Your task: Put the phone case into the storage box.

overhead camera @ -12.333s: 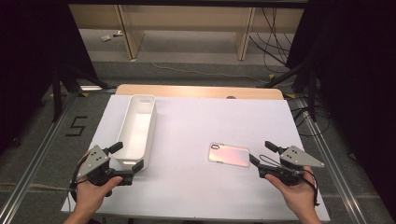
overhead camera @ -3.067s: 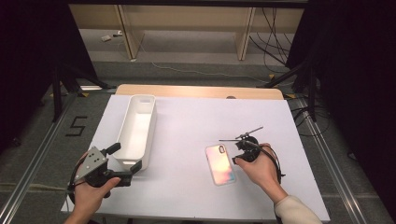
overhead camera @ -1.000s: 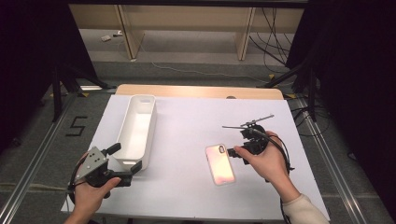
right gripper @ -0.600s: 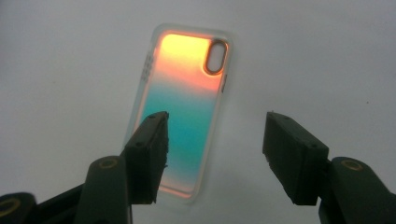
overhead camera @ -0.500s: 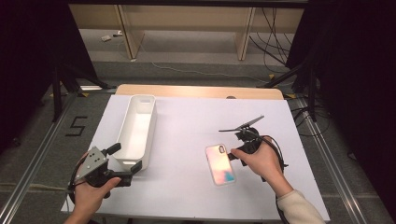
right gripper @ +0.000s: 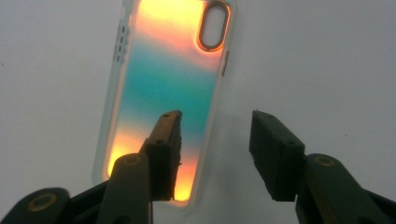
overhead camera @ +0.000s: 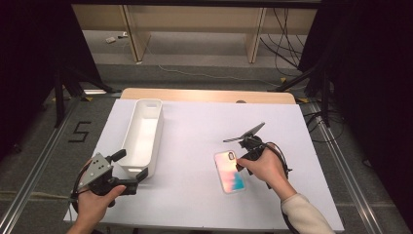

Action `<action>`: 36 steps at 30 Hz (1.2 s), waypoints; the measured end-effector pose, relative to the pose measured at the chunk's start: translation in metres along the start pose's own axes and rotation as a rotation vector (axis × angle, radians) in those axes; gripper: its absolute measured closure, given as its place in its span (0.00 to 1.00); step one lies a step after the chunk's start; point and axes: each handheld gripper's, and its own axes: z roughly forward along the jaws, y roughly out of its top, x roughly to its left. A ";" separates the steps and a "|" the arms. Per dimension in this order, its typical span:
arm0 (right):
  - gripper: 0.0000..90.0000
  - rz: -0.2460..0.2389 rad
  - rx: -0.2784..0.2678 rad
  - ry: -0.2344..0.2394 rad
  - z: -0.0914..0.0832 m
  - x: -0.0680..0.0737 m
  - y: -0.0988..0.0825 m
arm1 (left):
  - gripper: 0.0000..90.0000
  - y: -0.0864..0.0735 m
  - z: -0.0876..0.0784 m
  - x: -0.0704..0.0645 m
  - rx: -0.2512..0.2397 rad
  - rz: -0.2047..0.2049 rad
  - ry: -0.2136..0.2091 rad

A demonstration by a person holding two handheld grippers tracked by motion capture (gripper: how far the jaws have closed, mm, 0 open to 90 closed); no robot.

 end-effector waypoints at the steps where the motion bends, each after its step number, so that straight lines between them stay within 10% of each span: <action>1: 0.63 0.009 -0.001 -0.002 0.002 0.000 0.001 | 0.00 0.000 0.000 0.000 0.000 0.000 0.000; 36: 0.78 0.000 0.063 -0.067 0.027 0.009 0.018 | 0.00 0.000 0.000 -0.001 0.003 -0.016 -0.013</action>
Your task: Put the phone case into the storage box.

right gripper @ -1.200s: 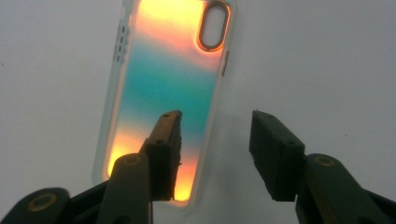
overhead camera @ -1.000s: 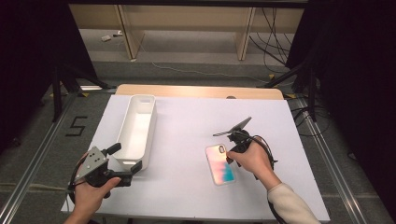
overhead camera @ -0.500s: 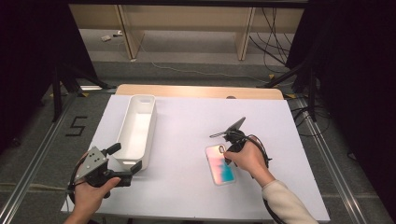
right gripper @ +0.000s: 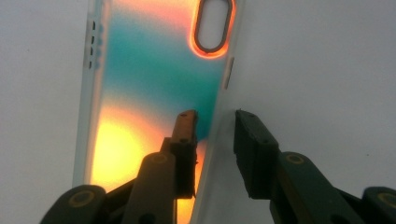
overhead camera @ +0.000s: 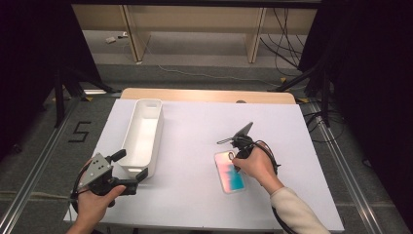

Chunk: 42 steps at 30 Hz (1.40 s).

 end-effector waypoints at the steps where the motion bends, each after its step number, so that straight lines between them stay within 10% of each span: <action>1: 0.79 -0.007 0.020 0.001 -0.001 0.000 0.001 | 0.00 0.000 0.000 0.001 -0.001 0.009 0.011; 2: 0.80 0.012 0.037 0.004 -0.002 0.000 0.001 | 0.00 -0.001 0.001 -0.005 0.001 -0.067 -0.035; 5: 0.83 0.043 0.051 0.009 -0.002 0.002 0.002 | 0.00 0.000 0.000 0.001 -0.006 0.005 -0.003; 42: 0.98 0.094 0.041 -0.034 0.000 0.005 0.005 | 0.00 0.000 0.000 0.001 -0.006 0.010 0.005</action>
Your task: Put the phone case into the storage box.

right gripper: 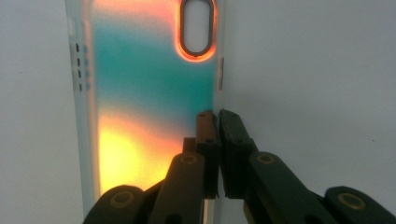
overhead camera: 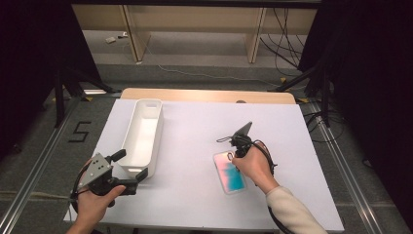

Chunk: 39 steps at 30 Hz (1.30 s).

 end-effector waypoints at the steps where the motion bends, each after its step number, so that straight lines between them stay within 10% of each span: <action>1: 0.98 -0.018 -0.014 0.000 0.001 -0.001 0.000 | 0.00 0.000 0.000 0.000 0.000 0.000 -0.001; 2: 0.98 0.048 0.020 0.011 -0.001 0.003 0.000 | 0.00 0.000 0.000 0.000 0.001 0.001 -0.001; 10: 0.98 0.070 0.017 0.010 -0.001 0.004 0.000 | 0.00 0.000 0.000 0.000 0.001 0.001 -0.001; 39: 0.99 0.045 -0.027 -0.004 -0.014 0.005 -0.002 | 0.00 0.000 0.000 0.000 -0.003 0.002 -0.001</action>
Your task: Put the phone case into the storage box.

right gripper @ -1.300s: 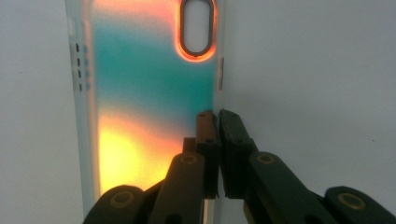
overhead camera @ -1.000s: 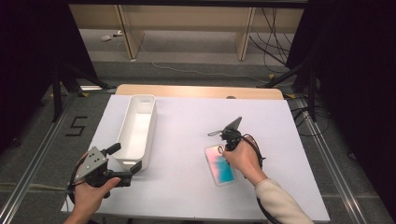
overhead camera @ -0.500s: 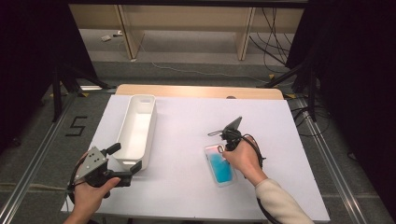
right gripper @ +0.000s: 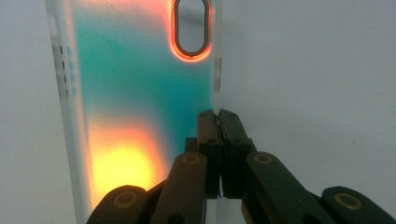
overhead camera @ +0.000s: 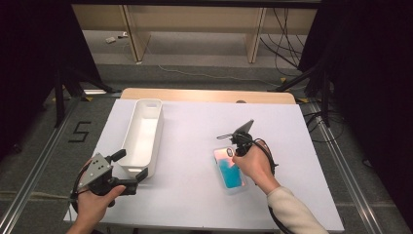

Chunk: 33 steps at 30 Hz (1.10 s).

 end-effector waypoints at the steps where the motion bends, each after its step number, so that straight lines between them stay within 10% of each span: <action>1: 0.99 0.023 -0.003 0.015 -0.002 0.001 0.001 | 0.00 0.000 0.000 0.000 0.001 0.000 0.001; 28: 0.99 0.056 -0.302 0.031 -0.027 0.004 -0.003 | 0.01 0.004 0.002 -0.006 0.007 0.010 0.009; 33: 0.99 -0.010 -0.395 0.033 -0.030 0.002 -0.002 | 0.01 0.007 0.003 -0.007 0.000 0.013 0.021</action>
